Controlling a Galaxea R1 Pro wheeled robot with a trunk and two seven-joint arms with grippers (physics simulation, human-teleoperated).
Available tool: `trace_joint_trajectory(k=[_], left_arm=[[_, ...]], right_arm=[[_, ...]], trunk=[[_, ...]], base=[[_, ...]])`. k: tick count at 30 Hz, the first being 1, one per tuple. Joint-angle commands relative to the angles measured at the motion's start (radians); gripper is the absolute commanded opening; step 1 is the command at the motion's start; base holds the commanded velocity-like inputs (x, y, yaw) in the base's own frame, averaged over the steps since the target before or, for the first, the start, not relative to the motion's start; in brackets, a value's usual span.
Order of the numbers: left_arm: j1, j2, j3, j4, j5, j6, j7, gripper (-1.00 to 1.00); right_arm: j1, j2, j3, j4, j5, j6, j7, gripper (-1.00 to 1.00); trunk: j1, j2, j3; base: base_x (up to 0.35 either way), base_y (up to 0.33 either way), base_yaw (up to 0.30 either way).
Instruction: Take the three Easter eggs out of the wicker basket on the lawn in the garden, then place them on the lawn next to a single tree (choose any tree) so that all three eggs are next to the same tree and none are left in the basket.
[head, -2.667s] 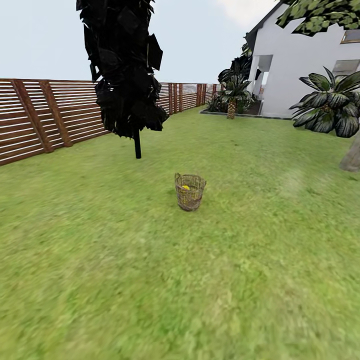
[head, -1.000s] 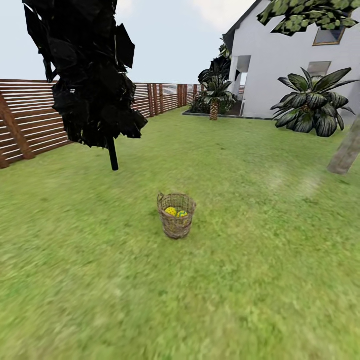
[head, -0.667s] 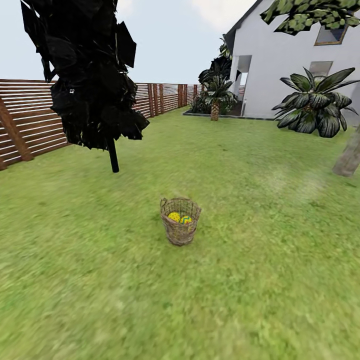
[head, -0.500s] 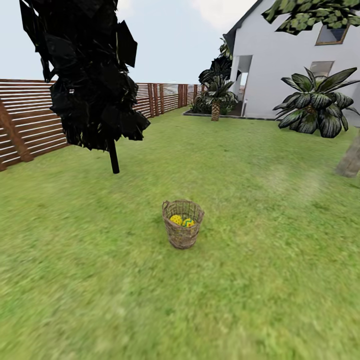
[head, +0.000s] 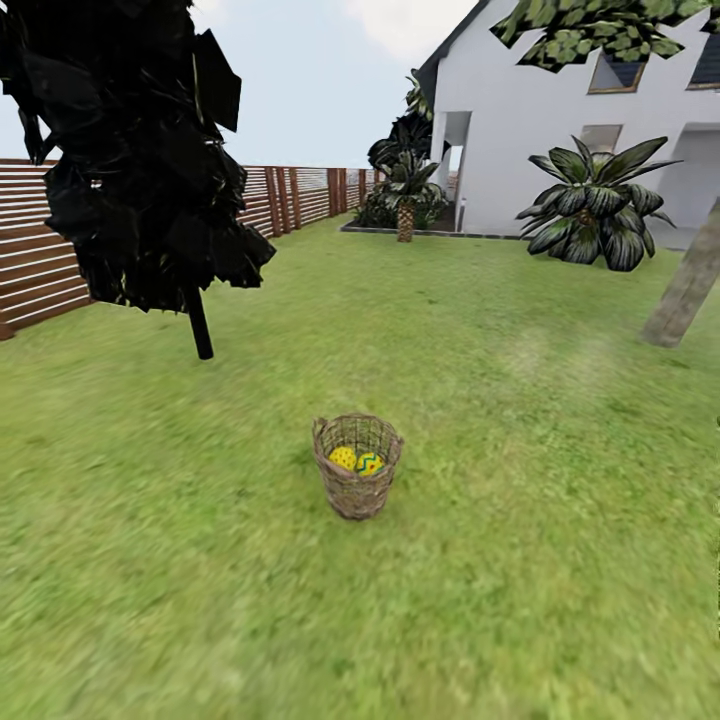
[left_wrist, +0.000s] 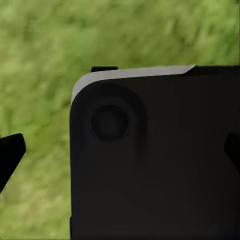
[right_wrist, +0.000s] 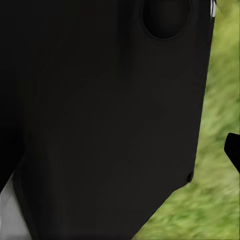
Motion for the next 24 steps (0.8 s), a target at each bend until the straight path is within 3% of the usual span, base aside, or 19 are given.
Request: trace_joint_trajectory(k=[1,9,24], left_arm=[[0.0,0.0,-0.001,0.001,0.0,-0.003,0.0,1.0],[0.0,0.0,-0.001,0.001,0.0,-0.003,0.0,1.0],[0.0,0.0,-0.001,0.001,0.0,-0.003,0.0,1.0]], right_arm=[[0.0,0.0,-0.001,-0.001,0.0,-0.002,0.001,1.0],[0.0,0.0,-0.001,-0.001,0.0,-0.002,0.001,1.0],[0.0,0.0,-0.001,0.0,0.0,-0.004,0.001,1.0]], trunk=[[0.001,0.0,-0.001],[0.001,0.0,-0.001],[0.001,0.0,0.014]], base=[[0.291,0.206,-0.22],[0.291,0.206,-0.143],[0.294,0.191,-0.011]])
